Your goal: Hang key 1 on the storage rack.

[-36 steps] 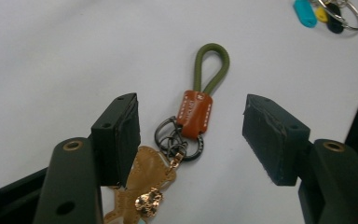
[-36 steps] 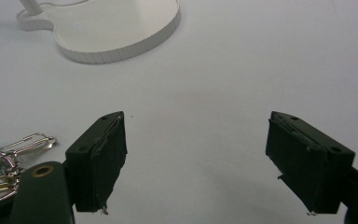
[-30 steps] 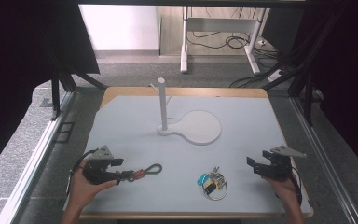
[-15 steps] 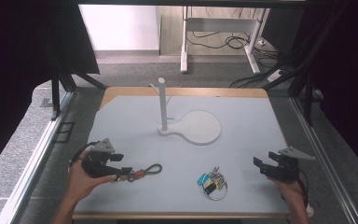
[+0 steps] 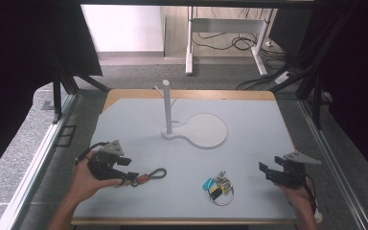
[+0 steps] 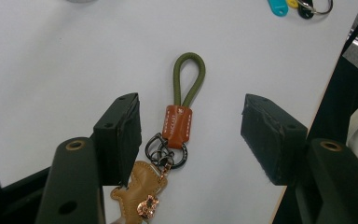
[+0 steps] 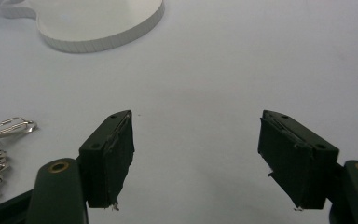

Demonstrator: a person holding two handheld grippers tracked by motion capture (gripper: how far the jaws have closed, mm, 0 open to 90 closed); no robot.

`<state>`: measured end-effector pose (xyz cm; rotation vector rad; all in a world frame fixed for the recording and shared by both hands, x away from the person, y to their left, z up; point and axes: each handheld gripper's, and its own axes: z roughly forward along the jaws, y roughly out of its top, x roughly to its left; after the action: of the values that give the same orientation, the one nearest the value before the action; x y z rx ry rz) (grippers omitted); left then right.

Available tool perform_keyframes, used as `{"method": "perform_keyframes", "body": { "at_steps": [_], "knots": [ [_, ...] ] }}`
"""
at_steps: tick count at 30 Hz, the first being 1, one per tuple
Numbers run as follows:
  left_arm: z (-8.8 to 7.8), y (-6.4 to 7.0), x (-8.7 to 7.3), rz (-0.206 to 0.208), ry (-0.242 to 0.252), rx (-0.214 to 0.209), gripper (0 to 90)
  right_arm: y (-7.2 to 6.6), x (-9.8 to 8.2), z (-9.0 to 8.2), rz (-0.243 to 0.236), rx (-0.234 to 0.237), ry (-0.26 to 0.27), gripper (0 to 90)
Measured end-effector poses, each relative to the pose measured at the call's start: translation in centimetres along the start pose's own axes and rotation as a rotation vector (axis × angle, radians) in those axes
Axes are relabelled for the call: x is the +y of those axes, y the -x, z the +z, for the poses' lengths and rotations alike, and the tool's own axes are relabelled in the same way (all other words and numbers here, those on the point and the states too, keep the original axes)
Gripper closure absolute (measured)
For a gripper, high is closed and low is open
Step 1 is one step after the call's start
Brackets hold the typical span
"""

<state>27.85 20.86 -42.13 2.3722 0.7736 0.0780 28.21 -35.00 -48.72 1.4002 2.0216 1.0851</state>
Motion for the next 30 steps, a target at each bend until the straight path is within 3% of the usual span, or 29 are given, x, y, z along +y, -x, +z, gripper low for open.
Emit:
{"method": "perform_keyframes", "body": {
  "at_steps": [10, 18, 22, 30],
  "knots": [
    [0.5, 0.4, 1.8, 0.041, -0.069, 0.005, 40.7, -0.7, -0.2, 0.5, -0.009, 0.011, -0.023, 27.2],
    [1.5, 1.0, 3.4, 0.078, -0.139, -0.002, 41.7, -0.2, 0.0, 0.0, -0.004, 0.008, -0.007, 27.4],
    [2.4, 1.0, 3.7, 0.105, -0.200, -0.006, 42.5, -0.3, 0.0, 0.0, -0.009, 0.012, -0.008, 27.4],
    [4.1, 0.7, 3.5, 0.117, -0.270, -0.012, 47.3, -0.6, 0.0, 0.3, -0.010, 0.009, -0.020, 27.4]
  ]
}}
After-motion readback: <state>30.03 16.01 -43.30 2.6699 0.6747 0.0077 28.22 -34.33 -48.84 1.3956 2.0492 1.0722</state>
